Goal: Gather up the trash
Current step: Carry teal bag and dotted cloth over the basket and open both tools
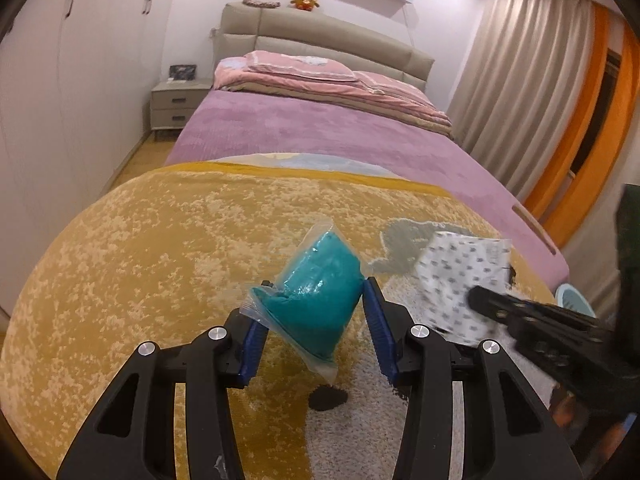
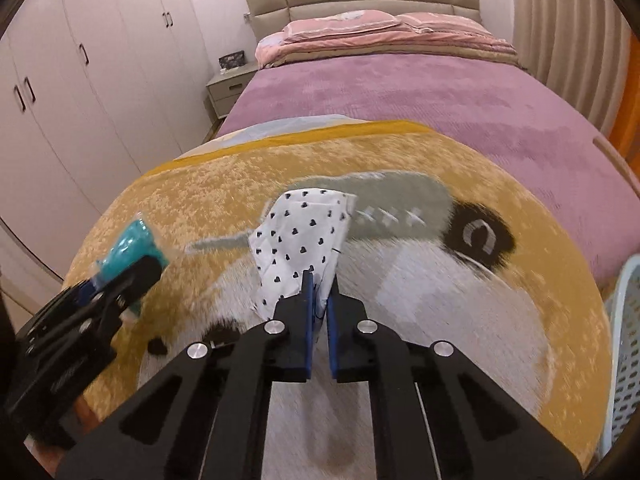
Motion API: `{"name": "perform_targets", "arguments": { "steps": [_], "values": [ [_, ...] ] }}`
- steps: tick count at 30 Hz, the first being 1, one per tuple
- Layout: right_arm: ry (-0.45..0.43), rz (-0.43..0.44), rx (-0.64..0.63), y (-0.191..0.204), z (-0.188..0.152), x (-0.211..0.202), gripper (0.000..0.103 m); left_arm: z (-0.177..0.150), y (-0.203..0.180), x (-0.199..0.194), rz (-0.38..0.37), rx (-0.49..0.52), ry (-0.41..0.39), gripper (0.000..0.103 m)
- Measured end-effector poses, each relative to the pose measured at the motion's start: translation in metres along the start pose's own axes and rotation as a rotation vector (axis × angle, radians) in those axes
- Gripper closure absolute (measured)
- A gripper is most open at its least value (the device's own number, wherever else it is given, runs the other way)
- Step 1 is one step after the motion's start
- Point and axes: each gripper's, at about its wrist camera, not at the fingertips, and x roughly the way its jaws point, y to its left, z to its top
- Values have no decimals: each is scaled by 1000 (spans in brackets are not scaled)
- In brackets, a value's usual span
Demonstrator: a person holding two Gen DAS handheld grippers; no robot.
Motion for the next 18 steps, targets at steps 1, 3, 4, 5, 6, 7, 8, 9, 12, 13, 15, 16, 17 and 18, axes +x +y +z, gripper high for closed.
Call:
{"name": "perform_targets", "arguments": {
  "steps": [1, 3, 4, 5, 6, 7, 8, 9, 12, 13, 15, 16, 17, 18],
  "values": [
    [-5, 2, 9, -1, -2, -6, 100, -1, -4, 0, 0, 15, -2, 59],
    [-20, 6, 31, -13, -9, -26, 101, -2, -13, 0, 12, 47, -8, 59],
    [-27, 8, 41, -20, -10, -33, 101, -2, -16, 0, 17, 60, -7, 59],
    [-34, 7, 49, -26, -13, -40, 101, -3, -21, 0, 15, 70, -4, 59],
    [-42, 5, 59, -32, -15, -47, 101, -5, -26, -1, -16, 64, 12, 59],
    [-51, 3, 75, -41, -18, -56, 101, -7, -31, -2, -44, 63, 23, 59],
    [-59, -1, 90, -50, -20, -65, 101, -9, -38, -4, -60, 75, 27, 59],
    [-71, -10, 101, -58, -23, -73, 101, -11, -50, -8, -69, 103, 25, 59],
    [-115, -60, 118, -78, -30, -97, 101, -13, -83, -22, -124, 160, 17, 59],
    [-127, -74, 123, -84, -32, -104, 101, -13, -95, -27, -135, 182, 11, 59],
    [-160, -101, 139, -99, -37, -121, 101, -13, -123, -34, -154, 232, -1, 59],
    [-174, -112, 147, -105, -38, -128, 101, -14, -137, -36, -168, 254, -3, 59],
    [-190, -128, 155, -112, -41, -136, 101, -15, -147, -37, -178, 269, -4, 59],
    [-211, -154, 165, -121, -43, -147, 101, -17, -165, -38, -196, 295, -6, 59]
  ]
}}
